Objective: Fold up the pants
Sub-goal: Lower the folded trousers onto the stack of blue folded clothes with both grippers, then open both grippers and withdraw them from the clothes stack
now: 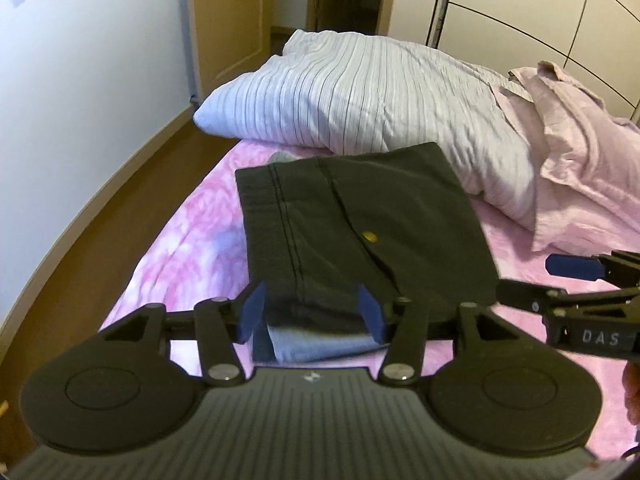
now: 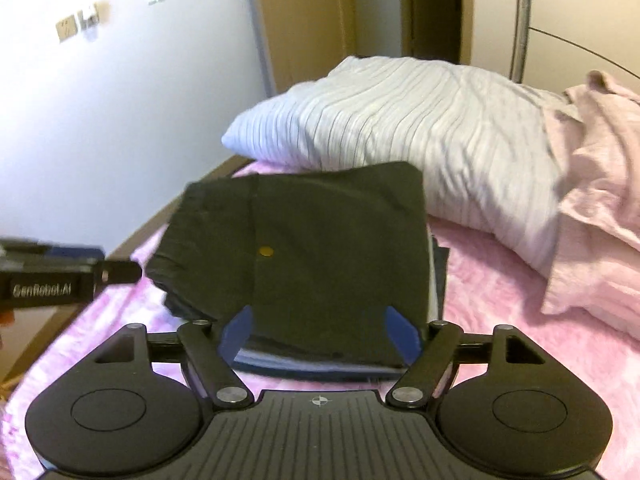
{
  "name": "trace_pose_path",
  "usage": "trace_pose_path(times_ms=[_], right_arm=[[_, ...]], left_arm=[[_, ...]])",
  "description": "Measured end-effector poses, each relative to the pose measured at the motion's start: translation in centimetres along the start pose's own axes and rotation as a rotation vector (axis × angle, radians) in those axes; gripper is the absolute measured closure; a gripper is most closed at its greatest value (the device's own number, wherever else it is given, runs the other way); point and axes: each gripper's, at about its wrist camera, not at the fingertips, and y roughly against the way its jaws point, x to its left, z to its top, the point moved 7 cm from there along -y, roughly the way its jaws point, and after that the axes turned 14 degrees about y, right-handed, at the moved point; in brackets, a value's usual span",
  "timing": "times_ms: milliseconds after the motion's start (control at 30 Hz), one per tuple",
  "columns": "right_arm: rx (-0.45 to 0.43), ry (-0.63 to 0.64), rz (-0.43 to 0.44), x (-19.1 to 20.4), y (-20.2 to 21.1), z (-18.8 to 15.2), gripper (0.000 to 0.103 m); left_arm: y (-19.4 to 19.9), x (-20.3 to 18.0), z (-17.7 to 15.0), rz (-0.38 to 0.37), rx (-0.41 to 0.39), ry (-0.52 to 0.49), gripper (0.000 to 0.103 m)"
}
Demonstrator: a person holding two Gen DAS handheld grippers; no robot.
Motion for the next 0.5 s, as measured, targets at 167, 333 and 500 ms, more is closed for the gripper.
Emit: trace_pose_path(times_ms=[167, 333, 500], right_arm=[[-0.043, -0.022, 0.023, 1.3, 6.5, 1.1, 0.031], [-0.041, -0.031, 0.039, 2.3, 12.0, 0.9, 0.031], [-0.041, -0.033, 0.051, 2.8, 17.0, -0.2, 0.031]], left_arm=[[6.7, -0.9, -1.4, 0.019, 0.008, 0.05, 0.042], [12.2, -2.1, -2.8, 0.036, 0.016, 0.069, 0.041], [16.8, -3.6, -4.3, 0.044, 0.001, 0.066, 0.039]])
